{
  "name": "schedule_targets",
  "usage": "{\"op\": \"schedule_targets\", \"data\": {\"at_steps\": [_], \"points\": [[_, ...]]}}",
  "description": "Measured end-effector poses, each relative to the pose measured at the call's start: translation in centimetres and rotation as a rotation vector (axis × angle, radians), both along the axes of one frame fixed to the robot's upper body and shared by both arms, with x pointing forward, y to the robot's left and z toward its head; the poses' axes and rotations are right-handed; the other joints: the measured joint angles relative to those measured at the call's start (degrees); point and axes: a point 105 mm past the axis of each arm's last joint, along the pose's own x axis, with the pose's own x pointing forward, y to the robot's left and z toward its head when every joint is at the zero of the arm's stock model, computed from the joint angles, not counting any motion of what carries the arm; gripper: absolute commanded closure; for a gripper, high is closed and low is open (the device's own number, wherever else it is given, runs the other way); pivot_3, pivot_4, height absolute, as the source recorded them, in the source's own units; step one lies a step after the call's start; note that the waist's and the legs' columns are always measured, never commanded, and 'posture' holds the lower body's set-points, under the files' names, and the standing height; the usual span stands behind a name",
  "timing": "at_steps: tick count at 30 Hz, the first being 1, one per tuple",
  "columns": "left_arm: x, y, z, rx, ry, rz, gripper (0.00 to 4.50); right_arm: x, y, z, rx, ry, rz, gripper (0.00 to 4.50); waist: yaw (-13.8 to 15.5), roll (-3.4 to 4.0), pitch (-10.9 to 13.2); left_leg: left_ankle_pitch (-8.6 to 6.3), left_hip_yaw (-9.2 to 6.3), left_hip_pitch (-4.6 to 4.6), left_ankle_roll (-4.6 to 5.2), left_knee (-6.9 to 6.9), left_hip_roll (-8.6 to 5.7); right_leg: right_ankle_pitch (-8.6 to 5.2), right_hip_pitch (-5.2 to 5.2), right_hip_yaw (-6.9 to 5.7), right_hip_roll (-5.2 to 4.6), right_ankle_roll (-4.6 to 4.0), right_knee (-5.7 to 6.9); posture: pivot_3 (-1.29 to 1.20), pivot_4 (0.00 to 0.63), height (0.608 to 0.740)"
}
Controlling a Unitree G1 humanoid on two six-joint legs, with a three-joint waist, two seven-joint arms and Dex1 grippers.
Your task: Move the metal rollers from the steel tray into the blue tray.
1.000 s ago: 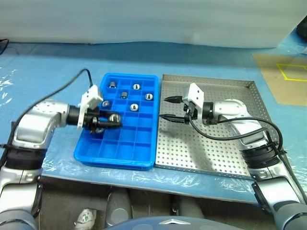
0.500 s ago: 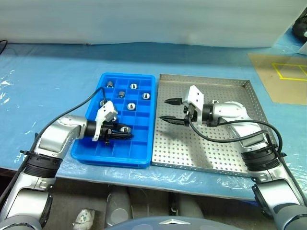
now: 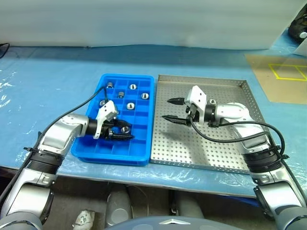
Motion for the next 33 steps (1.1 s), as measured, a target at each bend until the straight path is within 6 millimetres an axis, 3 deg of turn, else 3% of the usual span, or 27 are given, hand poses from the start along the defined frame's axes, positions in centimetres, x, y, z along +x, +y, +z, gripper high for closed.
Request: {"op": "schedule_targets", "data": {"at_steps": [2, 5, 7, 9, 15, 18, 22, 27, 33], "points": [[2.0, 0.9, 1.7, 0.017, -0.068, 0.051, 0.89, 0.2, -0.5, 0.1, -0.002, -0.007, -0.022, 1.14, 0.2, -0.04, 0.1, 0.07, -0.01, -0.09, -0.12, -0.01, 0.04, 0.08, -0.01, 0.00, 0.00, 0.00, 0.06, -0.08, 0.150, 0.740], [4.8, 2.5, 6.8, -0.004, -0.225, 0.135, 0.89, 0.4, -1.6, 0.3, -0.013, -0.015, -0.055, 1.14, 0.2, -0.11, 0.1, 0.20, 0.00, -0.13, -0.33, 0.03, -0.10, 0.16, 0.03, -0.02, -0.03, -0.01, -0.03, -0.12, 0.150, 0.740], [5.8, 1.8, 9.6, -0.053, -0.298, 0.123, 0.89, 0.7, -2.9, 0.5, -0.020, -0.025, -0.105, 1.14, 0.1, -0.09, 0.1, 0.21, 0.12, -0.13, -0.33, 0.11, -0.23, 0.24, 0.11, 0.11, -0.14, -0.13, -0.15, -0.15, 0.150, 0.740], [6.3, 0.1, 10.7, -0.112, -0.302, 0.079, 0.89, 1.1, -4.5, 0.3, -0.026, -0.027, -0.165, 1.14, 0.2, -0.10, 0.1, 0.20, 0.14, -0.21, -0.30, 0.18, -0.23, 0.38, 0.18, 0.10, -0.17, -0.38, -0.28, -0.18, 0.150, 0.740], [6.5, -3.8, 9.6, -0.144, -0.246, -0.054, 0.89, 0.8, -6.7, -0.6, -0.025, -0.007, -0.263, 1.14, -1.6, -0.11, 0.1, 0.04, 0.13, -0.64, 0.24, 0.11, -0.01, 0.29, -0.22, 0.03, 0.18, -0.24, -0.44, -0.23, 0.150, 0.740], [6.7, -5.2, 10.4, -0.160, -0.257, -0.108, 0.89, 0.4, -7.1, -0.8, -0.027, -0.008, -0.287, 1.14, -2.5, -0.11, 0.1, 0.06, 0.08, -1.13, 0.37, 0.12, 0.00, 0.33, -0.63, 0.02, 0.20, -0.13, -0.49, -0.25, 0.150, 0.740], [6.6, -8.0, 11.9, -0.179, -0.299, -0.206, 0.89, 0.2, -7.5, -0.8, -0.021, -0.013, -0.319, 1.14, -2.8, -0.11, 0.1, -0.01, 0.14, -1.10, 0.46, 0.19, -0.10, 0.26, -0.57, 0.05, 0.10, -0.27, -0.57, -0.27, 0.150, 0.740], [5.2, -11.6, 10.4, -0.189, -0.236, -0.345, 0.89, 0.3, -8.5, -1.7, -0.017, 0.005, -0.372, 1.14, -2.8, -0.11, 0.1, -0.10, 0.15, -1.04, 0.33, 0.41, -0.09, 0.25, -0.40, 0.06, 0.03, -0.28, -0.60, -0.28, 0.150, 0.740], [3.6, -12.7, 8.2, -0.189, -0.169, -0.417, 0.89, 0.7, -9.4, -3.9, -0.005, 0.060, -0.428, 1.14, -3.2, -0.10, 0.1, -0.23, 0.17, -1.00, 0.56, 0.63, -0.07, 0.26, -0.36, 0.13, 0.03, -0.27, -0.42, -0.29, 0.150, 0.740]]}}
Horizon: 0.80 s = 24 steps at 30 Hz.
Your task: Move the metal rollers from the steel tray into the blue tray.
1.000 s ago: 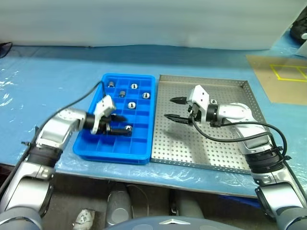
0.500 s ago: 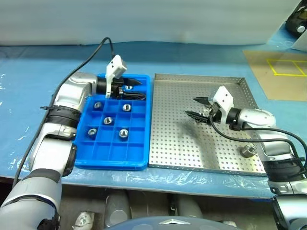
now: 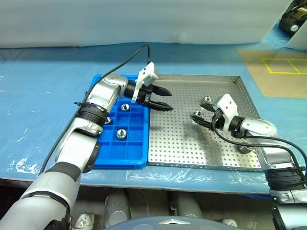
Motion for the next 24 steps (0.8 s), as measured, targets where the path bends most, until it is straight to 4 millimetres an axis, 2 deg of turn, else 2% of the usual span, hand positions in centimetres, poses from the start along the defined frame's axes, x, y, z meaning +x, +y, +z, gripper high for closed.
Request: {"op": "schedule_targets", "data": {"at_steps": [5, 11, 15, 21, 24], "points": [[-0.1, 0.2, -0.3, 0.007, -0.001, 0.006, 0.89, 0.8, -0.4, -2.5, 0.028, 0.053, -0.048, 1.14, 0.0, 0.00, 0.0, -0.02, 0.00, -0.02, 0.07, 0.10, -0.01, 0.00, 0.00, 0.01, -0.02, 0.00, 0.08, -0.27, 0.150, 0.740], [-0.4, 1.0, -0.3, 0.028, 0.006, 0.012, 0.89, 2.4, -1.1, -2.9, 0.032, 0.034, -0.094, 1.14, 0.0, 0.02, 0.0, -0.02, 0.00, -0.01, 0.10, 0.12, 0.00, 0.00, 0.00, 0.01, -0.02, 0.00, 0.09, -0.26, 0.150, 0.740], [-0.8, 1.2, -0.9, 0.037, 0.021, 0.006, 0.89, 2.5, -1.7, -4.2, 0.038, 0.060, -0.121, 1.14, 0.1, 0.02, 0.0, -0.03, 0.00, -0.06, 0.19, 0.14, -0.01, 0.00, 0.00, -0.01, -0.04, -0.01, 0.07, -0.26, 0.150, 0.740], [-1.0, 1.1, -0.9, 0.039, 0.019, 0.001, 0.89, 2.7, -1.6, -4.2, 0.025, 0.038, -0.115, 1.14, 0.1, 0.02, 0.0, -0.09, 0.01, -0.02, 0.16, 0.22, -0.01, 0.00, 0.06, 0.00, -0.05, -0.01, 0.09, -0.26, 0.150, 0.740], [-1.1, 1.1, -0.8, 0.039, 0.013, -0.002, 0.84, 2.6, -1.3, -4.3, 0.037, 0.037, -0.107, 1.76, 0.1, 0.02, 0.0, -0.09, 0.01, -0.02, 0.17, 0.22, 0.00, 0.00, 0.06, 0.00, -0.04, -0.01, 0.09, -0.26, 0.150, 0.740]]}}
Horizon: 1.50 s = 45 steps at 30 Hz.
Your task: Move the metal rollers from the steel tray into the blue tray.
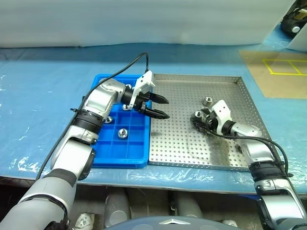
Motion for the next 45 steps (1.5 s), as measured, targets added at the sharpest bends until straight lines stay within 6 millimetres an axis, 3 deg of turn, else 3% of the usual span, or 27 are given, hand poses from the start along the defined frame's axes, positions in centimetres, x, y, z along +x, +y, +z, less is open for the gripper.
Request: {"op": "schedule_targets", "data": {"at_steps": [3, 14, 22, 25, 31, 35, 39, 45], "points": [[0.0, 0.0, 0.0, 0.000, -0.001, 0.000, 0.84, -0.1, 0.3, -0.2, 0.013, 0.004, 0.008, 2.72, -0.1, 0.00, 0.0, -0.01, 0.00, 0.00, 0.01, 0.00, 0.00, 0.00, 0.00, 0.00, 0.00, 0.00, 0.00, -0.25, 0.150, 0.740], [0.2, 0.5, 0.0, 0.009, -0.007, 0.022, 0.84, -0.2, 0.8, -0.1, 0.018, 0.021, 0.048, 2.82, -0.1, 0.00, 0.0, -0.01, 0.00, 0.01, 0.00, -0.02, 0.01, 0.00, 0.00, 0.00, 0.01, 0.00, -0.01, -0.22, 0.150, 0.740], [1.2, 1.5, 0.3, 0.011, -0.060, 0.094, 0.84, 0.5, 3.6, 1.3, 0.009, -0.008, 0.124, 2.82, 0.0, 0.02, 0.0, -0.01, 0.00, -0.03, -0.01, -0.05, 0.02, 0.00, -0.04, -0.02, 0.01, 0.00, -0.02, -0.16, 0.150, 0.740], [2.1, 2.6, 1.2, -0.005, -0.086, 0.151, 0.84, 0.7, 5.2, 3.2, 0.009, -0.047, 0.192, 2.82, 0.2, 0.03, 0.0, 0.00, -0.01, -0.07, -0.02, -0.08, 0.02, 0.00, -0.09, -0.05, 0.01, 0.00, -0.02, -0.12, 0.150, 0.740], [4.3, 6.9, 5.9, -0.075, -0.201, 0.333, 0.84, 0.1, 10.5, 6.9, 0.030, -0.119, 0.414, 2.82, 0.4, 0.03, 0.0, 0.08, -0.02, -0.06, -0.18, -0.27, 0.03, -0.01, -0.14, -0.11, 0.01, -0.01, -0.05, -0.03, 0.150, 0.740], [4.8, 9.6, 7.2, -0.104, -0.216, 0.437, 0.84, -0.4, 12.5, 7.3, 0.033, -0.117, 0.507, 2.82, 1.2, 0.04, 0.0, 0.12, -0.04, -0.14, -0.25, -0.33, 0.02, -0.01, -0.18, -0.20, -0.02, -0.01, -0.09, 0.02, 0.150, 0.740], [5.0, 11.8, 7.2, -0.137, -0.217, 0.554, 0.84, -0.9, 14.5, 7.3, 0.041, -0.104, 0.599, 2.82, 2.1, 0.04, 0.0, 0.13, -0.06, -0.21, -0.28, -0.40, 0.03, -0.01, -0.27, -0.26, -0.02, -0.01, -0.08, 0.10, 0.150, 0.740], [4.5, 13.5, 8.1, -0.221, -0.213, 0.661, 0.84, -1.2, 16.9, 7.1, 0.064, -0.074, 0.695, 2.82, 3.5, 0.03, 0.0, 0.22, -0.16, -0.29, -0.44, -0.46, 0.05, -0.01, -0.37, -0.34, -0.02, -0.02, -0.01, 0.13, 0.150, 0.740]]}}
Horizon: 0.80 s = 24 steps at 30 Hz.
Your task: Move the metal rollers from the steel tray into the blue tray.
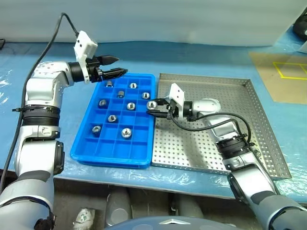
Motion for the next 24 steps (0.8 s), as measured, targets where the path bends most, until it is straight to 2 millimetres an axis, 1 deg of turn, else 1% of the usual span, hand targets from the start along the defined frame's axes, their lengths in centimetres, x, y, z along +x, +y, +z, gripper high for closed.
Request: {"op": "schedule_targets", "data": {"at_steps": [3, 7, 12, 15, 18, 20, 24], "points": [[-0.6, 0.7, -0.2, -0.005, 0.000, 0.023, 0.84, 0.0, 0.8, -0.7, 0.004, 0.034, 0.020, 2.82, 0.2, 0.00, 0.0, 0.03, -0.03, 0.00, -0.05, -0.01, 0.00, 0.00, 0.00, -0.02, -0.01, 0.00, 0.03, 0.15, 0.150, 0.740], [-1.6, 2.0, -1.8, 0.013, 0.077, 0.034, 0.84, 0.0, 1.2, -1.6, -0.002, 0.067, 0.029, 2.82, 0.3, 0.00, 0.0, 0.06, -0.07, -0.03, -0.12, -0.04, 0.02, 0.00, -0.07, -0.04, 0.00, 0.00, 0.08, 0.15, 0.150, 0.740], [-5.4, 2.5, -4.3, 0.068, 0.223, -0.071, 0.84, 0.2, 0.8, -1.9, -0.022, 0.057, 0.019, 2.82, 0.2, 0.00, 0.0, 0.10, -0.09, -0.01, -0.19, -0.15, 0.07, -0.01, -0.11, -0.06, 0.00, -0.02, 0.08, 0.14, 0.150, 0.740], [-6.9, 2.9, -6.0, 0.110, 0.302, -0.106, 0.84, 0.4, 0.4, -2.1, -0.033, 0.055, 0.007, 2.82, 0.3, 0.00, 0.0, 0.15, -0.10, 0.02, -0.27, -0.21, 0.08, -0.02, -0.11, -0.07, 0.00, -0.02, 0.09, 0.13, 0.150, 0.740], [-8.3, 2.8, -7.5, 0.147, 0.355, -0.156, 0.84, 0.3, 0.5, -2.2, -0.030, 0.058, 0.010, 2.82, 0.3, 0.00, 0.0, 0.19, -0.11, 0.04, -0.33, -0.21, 0.08, -0.02, -0.10, -0.06, 0.00, -0.02, 0.11, 0.12, 0.150, 0.740], [-8.9, 2.5, -8.2, 0.165, 0.377, -0.182, 0.84, 0.1, 0.6, -2.4, -0.028, 0.064, 0.012, 2.82, 0.3, 0.00, 0.0, 0.22, -0.13, 0.04, -0.39, -0.21, 0.08, -0.02, -0.10, -0.07, 0.01, -0.02, 0.14, 0.12, 0.150, 0.740], [-9.3, 2.1, -8.3, 0.174, 0.377, -0.205, 0.84, -0.1, 0.8, -2.5, -0.032, 0.067, 0.022, 2.82, 0.3, 0.00, 0.0, 0.28, -0.15, 0.08, -0.46, -0.20, 0.08, -0.02, -0.09, -0.06, 0.01, -0.02, 0.18, 0.12, 0.150, 0.740]]}}
